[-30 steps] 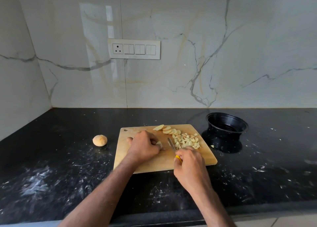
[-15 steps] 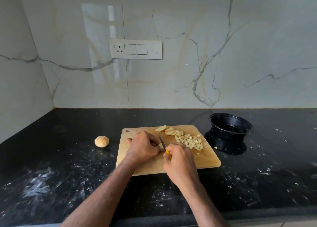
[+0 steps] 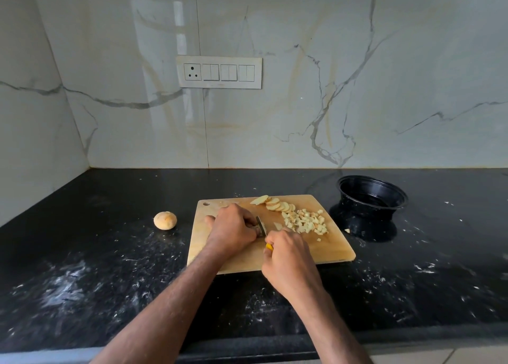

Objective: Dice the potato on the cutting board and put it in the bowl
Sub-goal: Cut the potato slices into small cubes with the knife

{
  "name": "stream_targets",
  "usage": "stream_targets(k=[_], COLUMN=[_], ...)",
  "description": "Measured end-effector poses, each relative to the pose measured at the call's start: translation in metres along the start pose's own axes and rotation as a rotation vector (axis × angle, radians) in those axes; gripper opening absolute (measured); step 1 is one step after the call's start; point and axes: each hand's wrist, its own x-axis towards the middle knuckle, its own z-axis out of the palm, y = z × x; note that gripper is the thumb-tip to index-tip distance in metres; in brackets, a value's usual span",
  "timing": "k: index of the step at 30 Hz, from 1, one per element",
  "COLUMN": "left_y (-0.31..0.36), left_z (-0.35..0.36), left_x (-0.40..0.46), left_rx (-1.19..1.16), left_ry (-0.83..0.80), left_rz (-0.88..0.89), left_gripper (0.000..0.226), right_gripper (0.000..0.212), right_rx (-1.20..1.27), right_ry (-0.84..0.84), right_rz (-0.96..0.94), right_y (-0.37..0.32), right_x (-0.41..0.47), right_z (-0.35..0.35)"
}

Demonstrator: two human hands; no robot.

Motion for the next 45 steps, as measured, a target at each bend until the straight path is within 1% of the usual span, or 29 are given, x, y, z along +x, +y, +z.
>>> stream_targets(k=[5,9,14,16,19,21,23,26,28,30,33,36,39,42,45], left_y=[0.0,-0.002,-0.002,-0.004,-0.011,-0.016,-0.019,-0.023,-0.027,-0.029,-0.032,-0.034,-0.033,-0.032,-0.033], left_z=[0.0,-0.001,0.0,-0.001,-0.006,-0.009,-0.013,-0.016,-0.015,-0.017,-0.019,-0.016,-0.015,-0.018,-0.019], left_x=[-0.002,-0.002,0.0,0.001,0.004,0.005,0.006,0.007,0.01,0.011,0.014,0.015,0.015,0.013,0.012], left_rx=[0.04,0.027,0.057,0.001,-0.162,-0.278,-0.331,-0.281,-0.196,-0.135,-0.031,0.069,0.044,-0.029,-0.121], left_ry=[0.006,-0.018,0.001,-0.01,-0.036,0.029,0.125,0.195,0.196,0.192,0.121,0.026,0.013,0.011,0.021], left_rz=[0.007,0.059,0.081,0.09,0.097,0.104,0.082,0.03,-0.011,-0.044,-0.09,-0.1,-0.091,-0.079,0.032], left_gripper=[0.008,0.012,0.013,0.01,0.015,0.017,0.015,0.016,0.018,0.018,0.012,0.022,0.02,0.021,0.03], right_gripper=[0.014,0.011,0.011,0.009,0.009,0.007,0.009,0.009,0.009,0.015,0.013,0.015,0.017,0.01,0.012], right_rx=[0.002,0.004,0.041,0.064,0.086,0.088,0.08,0.06,0.032,0.043,0.035,0.027,0.055,0.062,0.049], right_ry=[-0.013,0.015,0.068,0.09,0.11,0.114,0.109,0.063,0.034,0.032,0.068,0.093,0.094,0.067,0.095], right_rz=[0.006,0.053,0.095,0.088,0.064,0.052,0.031,-0.012,-0.015,0.024,0.084,0.089,0.064,0.081,0.128], right_y=[0.007,0.015,0.022,0.019,0.013,0.007,0.0,-0.008,-0.007,0.0,0.014,0.018,0.013,0.016,0.024], right_x=[-0.019,-0.022,-0.022,-0.02,-0.014,-0.01,-0.007,-0.008,-0.009,-0.01,-0.008,-0.007,-0.007,-0.005,-0.001], right_z=[-0.008,-0.021,-0.027,-0.027,-0.025,-0.022,-0.016,-0.006,-0.002,-0.004,-0.012,-0.013,-0.009,-0.009,-0.014])
